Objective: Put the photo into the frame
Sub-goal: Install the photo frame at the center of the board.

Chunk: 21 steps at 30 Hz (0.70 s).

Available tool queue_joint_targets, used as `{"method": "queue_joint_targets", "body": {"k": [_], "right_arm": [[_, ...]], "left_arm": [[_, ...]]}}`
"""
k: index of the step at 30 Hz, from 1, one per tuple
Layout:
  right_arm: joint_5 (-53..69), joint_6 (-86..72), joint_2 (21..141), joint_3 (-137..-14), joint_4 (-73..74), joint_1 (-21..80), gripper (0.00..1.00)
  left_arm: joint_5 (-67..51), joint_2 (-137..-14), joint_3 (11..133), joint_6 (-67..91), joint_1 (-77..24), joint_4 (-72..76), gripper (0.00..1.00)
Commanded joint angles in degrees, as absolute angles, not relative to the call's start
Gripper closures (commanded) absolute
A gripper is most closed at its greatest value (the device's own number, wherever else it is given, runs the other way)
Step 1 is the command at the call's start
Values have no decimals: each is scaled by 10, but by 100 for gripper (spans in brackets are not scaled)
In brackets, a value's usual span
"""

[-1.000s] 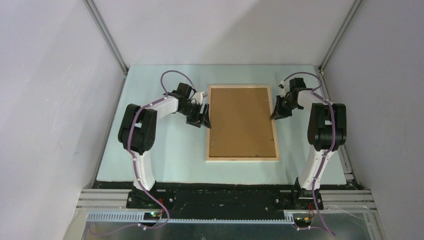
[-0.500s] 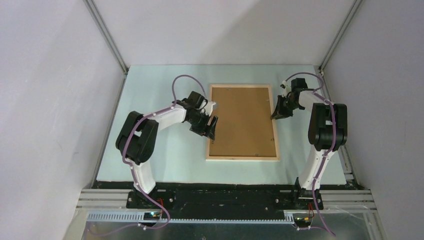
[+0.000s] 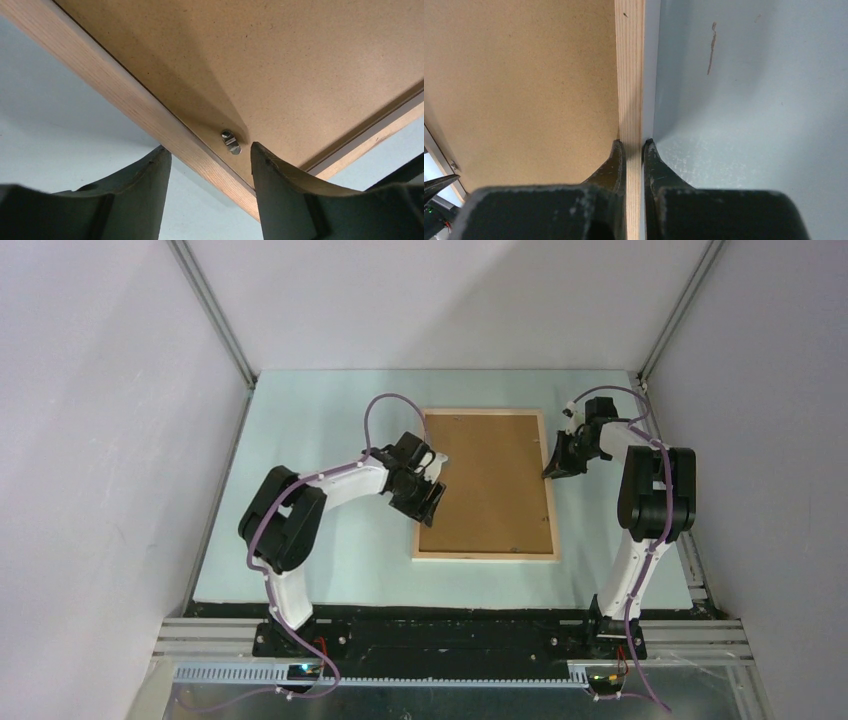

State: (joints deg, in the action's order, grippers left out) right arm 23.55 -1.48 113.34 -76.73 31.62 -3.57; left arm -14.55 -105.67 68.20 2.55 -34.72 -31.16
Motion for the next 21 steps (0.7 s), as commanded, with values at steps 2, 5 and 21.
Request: {"method": "queue_joint_targets", "body": {"k": [2, 5, 21], "right_arm": [[240, -24, 1133, -761, 305, -51, 100], [240, -24, 1134, -761, 305, -51, 100], [244, -19, 1142, -762, 308, -48, 100]], "left_arm": [[-103, -1058, 687, 21, -359, -310, 39], [-96, -1060, 687, 21, -361, -310, 44], [-98, -1061, 693, 9, -362, -309, 66]]}}
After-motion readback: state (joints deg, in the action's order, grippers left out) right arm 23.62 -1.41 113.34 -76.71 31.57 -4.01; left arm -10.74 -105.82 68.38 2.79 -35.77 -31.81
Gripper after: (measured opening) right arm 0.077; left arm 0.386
